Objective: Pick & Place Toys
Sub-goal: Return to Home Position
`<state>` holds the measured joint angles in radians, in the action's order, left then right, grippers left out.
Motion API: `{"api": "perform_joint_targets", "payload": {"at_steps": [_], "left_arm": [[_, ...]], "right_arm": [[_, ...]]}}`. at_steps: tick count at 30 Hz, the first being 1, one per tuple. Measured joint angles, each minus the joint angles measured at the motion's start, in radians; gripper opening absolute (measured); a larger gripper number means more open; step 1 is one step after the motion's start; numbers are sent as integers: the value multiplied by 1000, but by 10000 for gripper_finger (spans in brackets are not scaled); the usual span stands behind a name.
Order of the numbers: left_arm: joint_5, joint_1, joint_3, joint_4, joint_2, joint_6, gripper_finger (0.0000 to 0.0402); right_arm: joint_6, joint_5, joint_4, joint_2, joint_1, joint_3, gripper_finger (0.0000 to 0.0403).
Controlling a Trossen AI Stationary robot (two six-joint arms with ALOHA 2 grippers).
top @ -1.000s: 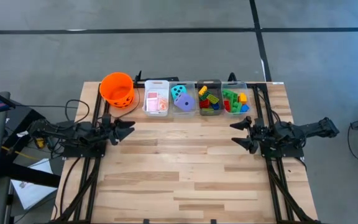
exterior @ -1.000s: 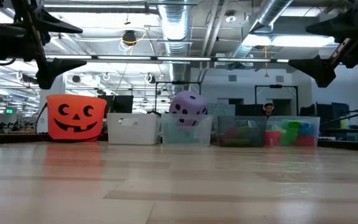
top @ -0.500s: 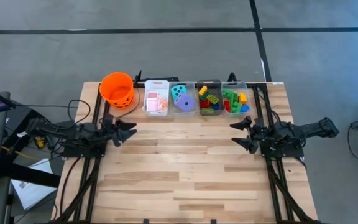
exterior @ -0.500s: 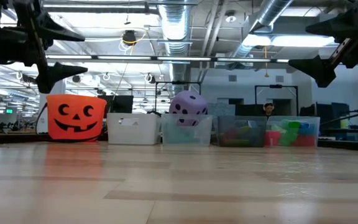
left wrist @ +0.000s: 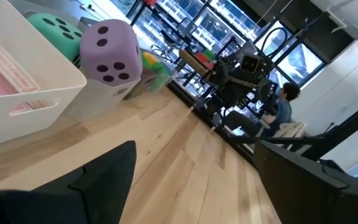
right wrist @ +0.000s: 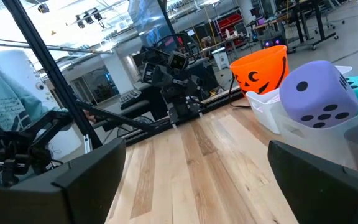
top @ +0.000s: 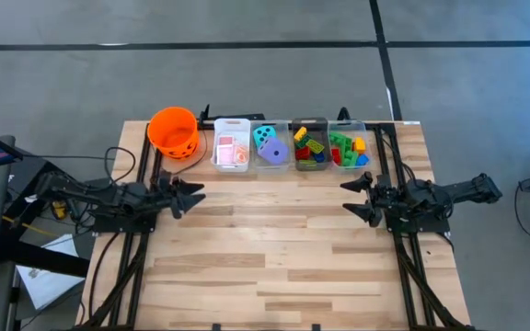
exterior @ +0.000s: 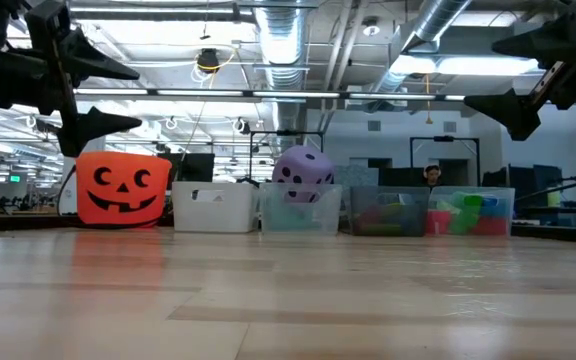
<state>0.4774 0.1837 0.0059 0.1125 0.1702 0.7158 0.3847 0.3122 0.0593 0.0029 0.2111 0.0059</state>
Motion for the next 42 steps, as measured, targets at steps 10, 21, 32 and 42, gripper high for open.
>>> {"api": "perform_joint_targets", "payload": {"at_steps": [10, 21, 32, 42], "left_arm": [[0, 0, 0, 0, 23, 0, 319], [0, 0, 0, 0, 23, 0, 319], [0, 0, 0, 0, 23, 0, 319], [0, 0, 0, 0, 23, 0, 319]], "right_arm": [[0, 0, 0, 0, 1, 0, 383], [0, 0, 0, 0, 0, 0, 383], [0, 0, 0, 0, 0, 0, 383], [0, 0, 0, 0, 0, 0, 383]]}}
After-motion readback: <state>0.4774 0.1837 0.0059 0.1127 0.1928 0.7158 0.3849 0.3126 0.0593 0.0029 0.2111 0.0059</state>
